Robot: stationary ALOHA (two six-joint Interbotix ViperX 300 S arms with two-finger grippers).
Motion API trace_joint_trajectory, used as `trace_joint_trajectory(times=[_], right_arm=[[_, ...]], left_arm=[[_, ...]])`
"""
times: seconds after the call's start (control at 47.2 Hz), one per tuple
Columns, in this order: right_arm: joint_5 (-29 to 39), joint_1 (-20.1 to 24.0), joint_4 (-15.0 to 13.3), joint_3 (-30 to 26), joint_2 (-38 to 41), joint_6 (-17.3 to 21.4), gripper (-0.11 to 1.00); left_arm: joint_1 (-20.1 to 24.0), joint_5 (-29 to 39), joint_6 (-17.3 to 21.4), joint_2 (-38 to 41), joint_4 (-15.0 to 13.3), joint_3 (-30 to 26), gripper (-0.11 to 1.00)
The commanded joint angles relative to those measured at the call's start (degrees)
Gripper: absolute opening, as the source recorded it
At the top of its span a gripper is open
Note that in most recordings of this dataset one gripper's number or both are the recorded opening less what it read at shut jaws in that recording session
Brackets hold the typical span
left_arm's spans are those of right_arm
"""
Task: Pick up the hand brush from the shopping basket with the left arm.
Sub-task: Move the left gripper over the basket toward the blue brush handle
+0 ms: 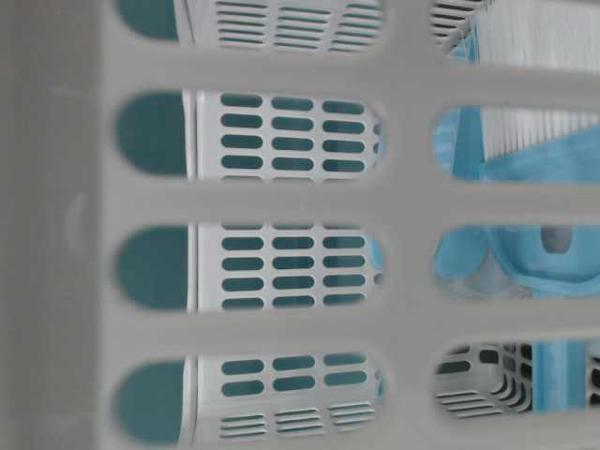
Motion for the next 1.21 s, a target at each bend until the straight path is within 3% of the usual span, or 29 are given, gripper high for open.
trace_joint_trajectory(times=[0.0,0.085,0.275,0.487,0.614,0.847,0.932,1.123,1.186], right_arm=[[-0.26,-0.35,0.18,-0.44,0.88,0.44,0.0],[1.14,0.18,1.32,-0.44,0.44,1.41,0.0],[8.35,0.35,1.23,-1.67,-1.58,3.08,0.0],[14.94,0.35,1.14,-3.78,-3.25,2.99,0.0],[18.28,0.35,1.14,-5.36,-3.25,2.99,0.0],[23.47,0.35,1.14,-6.06,-3.52,2.55,0.02],[24.43,0.35,1.14,-6.15,-3.52,2.64,0.18],[24.79,0.35,1.14,-6.15,-3.87,2.9,0.73],[24.79,0.35,1.14,-6.06,-3.96,2.99,0.81]], left_arm=[[0.0,5.01,-1.32,1.67,2.37,-3.6,0.06],[0.0,13.71,-1.76,2.64,2.37,-8.79,0.0],[0.26,30.59,-1.23,6.42,2.37,-21.27,0.0],[-0.18,48.08,-1.41,16.7,2.46,-35.6,0.0],[-0.97,52.73,-1.41,22.41,2.37,-40.78,0.0],[-1.23,54.93,-1.58,29.97,2.37,-46.05,0.0],[-1.49,57.48,-1.58,31.99,2.46,-48.16,0.0],[-2.55,67.68,-1.93,37.71,2.37,-54.05,0.0],[-2.9,70.05,-2.02,39.38,2.46,-55.81,0.0]])
